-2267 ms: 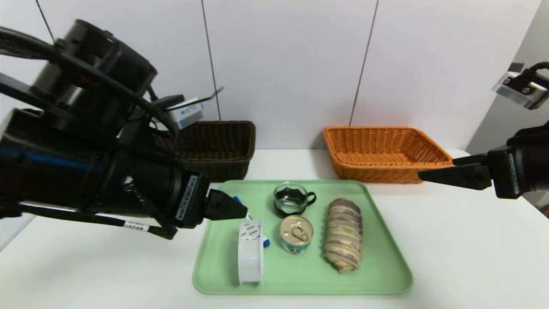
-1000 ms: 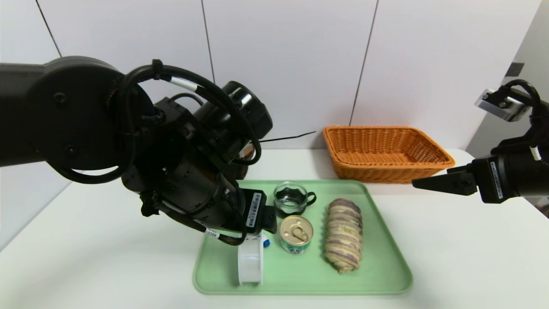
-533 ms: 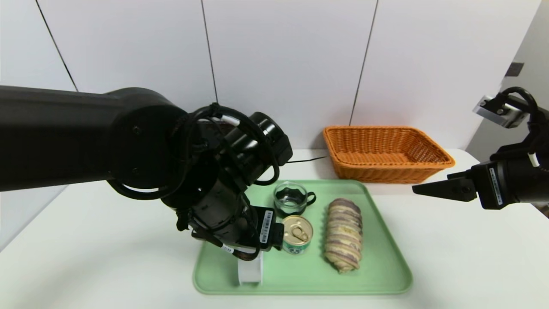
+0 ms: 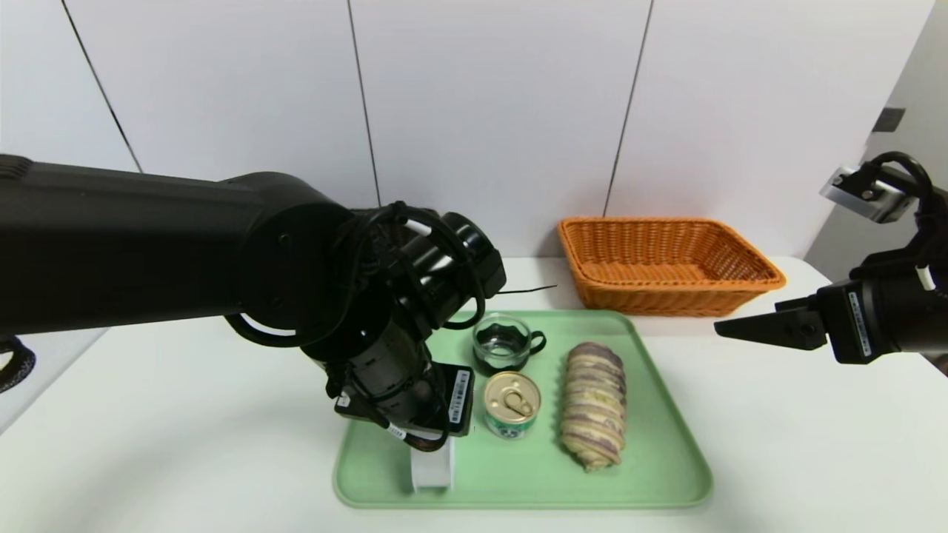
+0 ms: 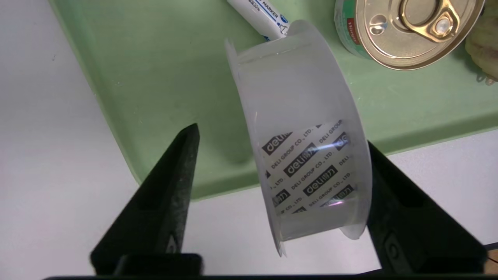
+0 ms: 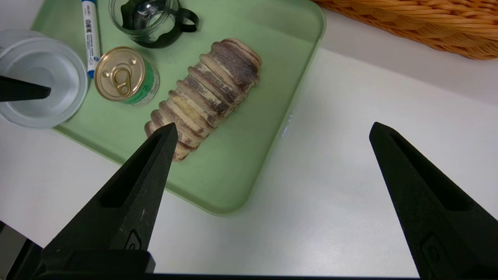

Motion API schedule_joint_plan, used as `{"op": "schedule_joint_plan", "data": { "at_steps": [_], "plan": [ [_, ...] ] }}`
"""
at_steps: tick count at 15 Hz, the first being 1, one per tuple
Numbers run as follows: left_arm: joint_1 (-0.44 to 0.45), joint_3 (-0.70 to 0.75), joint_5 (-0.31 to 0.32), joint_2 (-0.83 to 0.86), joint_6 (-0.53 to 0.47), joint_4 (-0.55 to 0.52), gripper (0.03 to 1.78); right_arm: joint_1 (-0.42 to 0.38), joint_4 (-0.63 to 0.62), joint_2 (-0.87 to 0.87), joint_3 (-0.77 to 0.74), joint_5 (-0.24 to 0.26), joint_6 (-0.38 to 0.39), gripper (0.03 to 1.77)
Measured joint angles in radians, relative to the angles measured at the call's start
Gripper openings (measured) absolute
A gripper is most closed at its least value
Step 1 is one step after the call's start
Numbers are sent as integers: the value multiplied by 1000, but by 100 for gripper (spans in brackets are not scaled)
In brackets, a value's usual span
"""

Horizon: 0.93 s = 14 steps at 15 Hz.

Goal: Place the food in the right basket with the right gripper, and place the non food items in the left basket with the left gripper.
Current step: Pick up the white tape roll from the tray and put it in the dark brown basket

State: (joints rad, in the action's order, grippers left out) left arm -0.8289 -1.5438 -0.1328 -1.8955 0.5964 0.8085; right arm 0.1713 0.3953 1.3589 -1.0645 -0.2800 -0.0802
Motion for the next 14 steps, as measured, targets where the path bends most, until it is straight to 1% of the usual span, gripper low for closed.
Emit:
{"op": "schedule_joint_plan", "data": {
  "at_steps": [2,4,5,9,12,13,14],
  "plan": [
    [0,4,1,-1,0,0,95,-1,1,-1,5,0,0,170],
    [1,6,1,-1,0,0,76,-3,1,-3,7,0,0,170],
    [1,6,2,1,-1,0,55,-3,1,-5,7,-1,0,170],
    [0,4,1,64,-11,1,57,-3,0,-11,13,-2,0,170],
    [1,-10,-1,146,-24,31,57,-3,0,-12,18,-3,0,170],
    [3,-24,-6,176,-40,46,57,-3,0,-13,18,-3,0,170],
    [7,-40,-24,202,-64,53,57,-3,0,-13,18,-2,0,170]
  ]
}}
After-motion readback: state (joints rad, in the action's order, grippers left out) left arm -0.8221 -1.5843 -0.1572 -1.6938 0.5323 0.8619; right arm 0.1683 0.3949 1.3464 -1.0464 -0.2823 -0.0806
